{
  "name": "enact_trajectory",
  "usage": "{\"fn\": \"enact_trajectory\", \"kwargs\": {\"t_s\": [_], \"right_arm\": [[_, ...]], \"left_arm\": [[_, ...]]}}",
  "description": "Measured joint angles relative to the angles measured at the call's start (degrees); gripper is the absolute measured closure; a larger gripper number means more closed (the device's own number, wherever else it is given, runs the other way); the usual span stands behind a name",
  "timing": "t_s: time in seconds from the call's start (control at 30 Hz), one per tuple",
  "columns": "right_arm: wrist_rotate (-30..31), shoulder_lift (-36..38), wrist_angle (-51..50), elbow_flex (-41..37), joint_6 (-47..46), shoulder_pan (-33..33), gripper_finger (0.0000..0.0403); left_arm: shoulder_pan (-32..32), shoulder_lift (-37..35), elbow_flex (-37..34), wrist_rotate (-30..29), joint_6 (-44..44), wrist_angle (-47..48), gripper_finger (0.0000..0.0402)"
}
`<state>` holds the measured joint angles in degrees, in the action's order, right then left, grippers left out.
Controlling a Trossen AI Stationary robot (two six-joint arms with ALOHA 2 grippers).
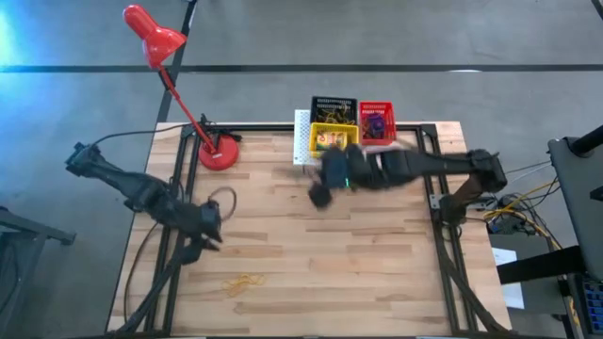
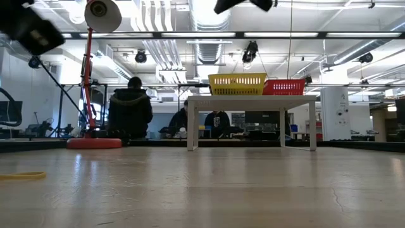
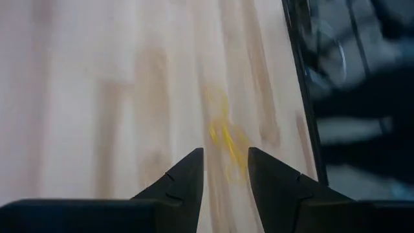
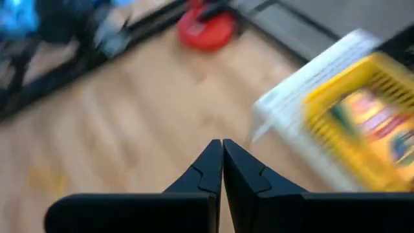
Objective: Pick & Place Office Desk Supplies
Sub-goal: Put the yellow rubber band in the black bin on the shelf
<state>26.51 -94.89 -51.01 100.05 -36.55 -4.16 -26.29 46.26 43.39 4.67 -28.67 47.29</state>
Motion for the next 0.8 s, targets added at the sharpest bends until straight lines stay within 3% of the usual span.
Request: {"fn": "enact_trajectory", "kwargs": {"t_s": [0.17, 0.33, 0.43, 0.6, 0.8], "right_arm": [[0.35, -0.09, -5.59, -3.12, -7.21, -11.23, 0.0394], [2.22, -0.09, -15.13, -6.06, -21.38, -19.82, 0.0394], [3.63, -0.09, -19.68, -8.25, -27.97, -23.43, 0.0394], [5.21, 0.34, -29.25, -9.11, -35.68, -26.30, 0.0394], [5.23, 2.41, -35.66, -9.24, -35.58, -26.74, 0.0394]], "left_arm": [[-8.31, 2.89, -7.72, 3.29, -0.35, -8.96, 0.0276], [-17.47, 8.27, -15.75, 3.21, -6.83, -29.12, 0.0276], [-20.68, 12.93, -18.98, 0.07, -10.13, -38.66, 0.0276], [-21.35, 22.01, -18.94, -4.39, -10.85, -41.34, 0.0276], [-21.28, 31.96, -15.69, -5.11, -16.05, -41.54, 0.0276]]}}
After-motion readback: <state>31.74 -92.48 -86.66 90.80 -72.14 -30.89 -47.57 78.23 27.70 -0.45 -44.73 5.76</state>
